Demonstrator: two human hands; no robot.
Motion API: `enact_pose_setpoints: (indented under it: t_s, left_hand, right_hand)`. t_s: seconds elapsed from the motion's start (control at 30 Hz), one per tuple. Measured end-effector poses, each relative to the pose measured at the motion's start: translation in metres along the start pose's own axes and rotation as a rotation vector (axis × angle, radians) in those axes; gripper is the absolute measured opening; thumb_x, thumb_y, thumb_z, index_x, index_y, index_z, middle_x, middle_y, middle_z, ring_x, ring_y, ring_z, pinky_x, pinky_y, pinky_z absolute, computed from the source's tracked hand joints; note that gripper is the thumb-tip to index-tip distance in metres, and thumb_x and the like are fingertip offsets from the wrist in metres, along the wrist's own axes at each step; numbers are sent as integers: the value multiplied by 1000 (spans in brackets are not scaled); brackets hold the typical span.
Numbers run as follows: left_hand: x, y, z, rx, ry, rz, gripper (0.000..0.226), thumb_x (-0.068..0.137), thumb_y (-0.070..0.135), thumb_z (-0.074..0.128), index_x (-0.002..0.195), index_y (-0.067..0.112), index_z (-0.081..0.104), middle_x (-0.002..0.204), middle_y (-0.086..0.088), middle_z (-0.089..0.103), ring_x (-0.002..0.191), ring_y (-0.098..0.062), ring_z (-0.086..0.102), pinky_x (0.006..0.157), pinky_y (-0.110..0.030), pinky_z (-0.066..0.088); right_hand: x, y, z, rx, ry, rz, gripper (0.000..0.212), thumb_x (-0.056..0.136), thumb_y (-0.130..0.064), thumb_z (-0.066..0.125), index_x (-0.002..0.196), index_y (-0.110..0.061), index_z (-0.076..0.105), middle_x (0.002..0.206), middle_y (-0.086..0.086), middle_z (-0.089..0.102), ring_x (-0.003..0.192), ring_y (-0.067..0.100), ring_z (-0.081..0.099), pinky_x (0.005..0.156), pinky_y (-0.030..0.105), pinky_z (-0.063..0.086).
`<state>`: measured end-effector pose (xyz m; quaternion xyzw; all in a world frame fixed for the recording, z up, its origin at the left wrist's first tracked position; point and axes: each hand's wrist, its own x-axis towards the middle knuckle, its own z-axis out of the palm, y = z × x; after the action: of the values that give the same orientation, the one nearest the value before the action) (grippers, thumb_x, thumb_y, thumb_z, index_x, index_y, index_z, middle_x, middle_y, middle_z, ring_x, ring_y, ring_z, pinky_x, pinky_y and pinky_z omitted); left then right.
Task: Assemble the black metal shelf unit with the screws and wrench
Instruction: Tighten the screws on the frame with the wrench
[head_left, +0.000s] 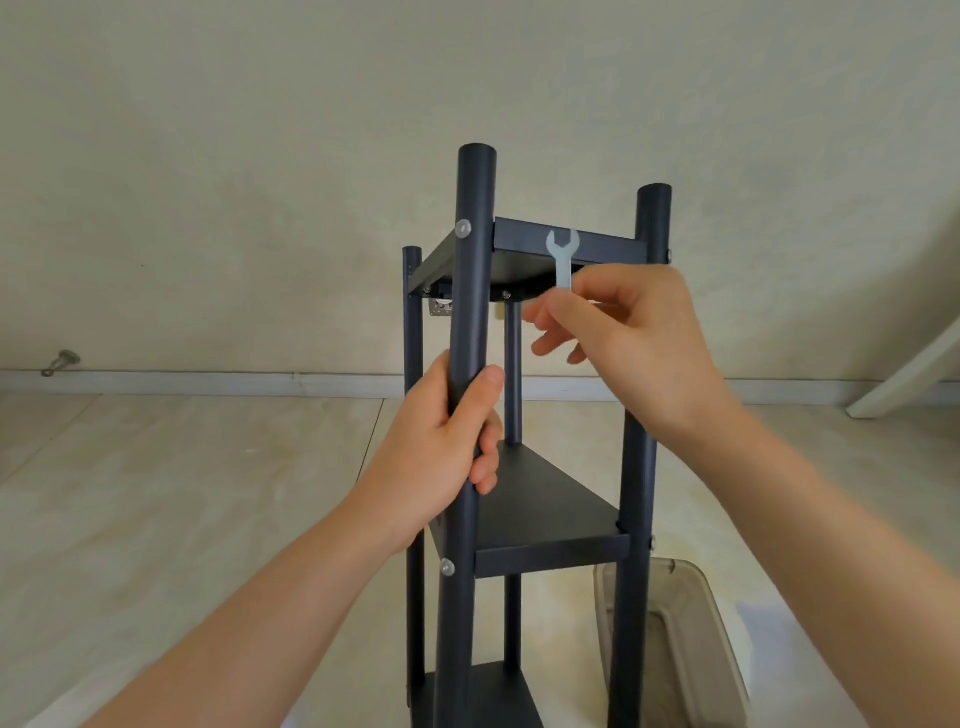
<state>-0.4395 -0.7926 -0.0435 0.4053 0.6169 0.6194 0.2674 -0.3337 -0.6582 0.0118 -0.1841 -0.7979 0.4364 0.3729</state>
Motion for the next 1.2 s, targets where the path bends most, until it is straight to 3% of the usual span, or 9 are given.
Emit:
enact_pose_setpoints:
  t_s: [0.1, 0.2, 0.3, 0.43, 0.63, 0.83, 1.03, 1.2]
  left_hand:
    - [1, 0, 1, -11, -2, -8, 14, 103, 39, 50, 91, 37, 55, 57, -1, 49, 44, -15, 42, 48, -27, 46]
    - [1, 1, 3, -31, -14, -19, 30, 103, 40, 50, 74, 47, 57, 55, -1, 48, 42, -14, 41, 47, -27, 45]
    - [0, 2, 3, -44, -7, -18, 31, 97, 46, 53, 67, 49, 57, 54, -1, 47, 41, -14, 39, 46, -26, 44]
    - [0, 1, 1, -34, 8, -38, 36, 99, 47, 52, 63, 46, 56, 53, -1, 46, 42, -15, 38, 46, -26, 44]
    - [1, 0, -1, -2, 30, -69, 27, 100, 44, 51, 86, 21, 51, 57, -2, 50, 46, -17, 46, 50, -26, 48]
    - [5, 3, -4, 25, 33, -96, 30, 101, 39, 50, 94, 10, 48, 59, 0, 54, 45, -20, 51, 53, -26, 50]
    - [3, 3, -7, 18, -6, -103, 22, 100, 42, 51, 89, 23, 50, 60, -1, 51, 45, -20, 50, 52, -27, 50]
    - [2, 2, -8, 31, -20, -101, 22, 97, 48, 52, 81, 33, 53, 61, 1, 52, 46, -21, 55, 55, -27, 53]
  right_hand:
    - [-3, 8, 5, -130, -26, 43, 23, 94, -17, 58, 75, -15, 72, 87, -6, 68, 70, 8, 70, 64, 25, 52]
    - [-1, 12, 8, -186, -113, 128, 24, 94, -20, 57, 75, -20, 73, 95, -3, 63, 83, 12, 66, 73, 32, 52]
    - [2, 10, 8, -126, -154, 203, 27, 94, -22, 56, 75, -20, 74, 73, 6, 64, 69, 10, 58, 63, 33, 51]
    - [9, 5, 11, -69, -168, 258, 29, 94, -20, 57, 69, -16, 72, 58, -1, 54, 58, 11, 51, 57, 26, 49]
    - [18, -2, 22, 23, -119, 210, 34, 94, -19, 57, 61, -16, 65, 61, 12, 42, 56, 20, 37, 59, 31, 36]
    - [23, -2, 31, 63, -29, 174, 32, 95, -19, 58, 66, -14, 70, 47, -1, 39, 50, 15, 35, 54, 22, 34]
    - [26, -3, 28, 31, -64, 125, 34, 95, -19, 59, 63, -17, 69, 50, 5, 38, 48, 14, 32, 49, 17, 33]
    - [26, 0, 30, -35, -78, 127, 29, 94, -15, 58, 70, -7, 72, 37, -10, 32, 40, 9, 28, 44, 14, 30]
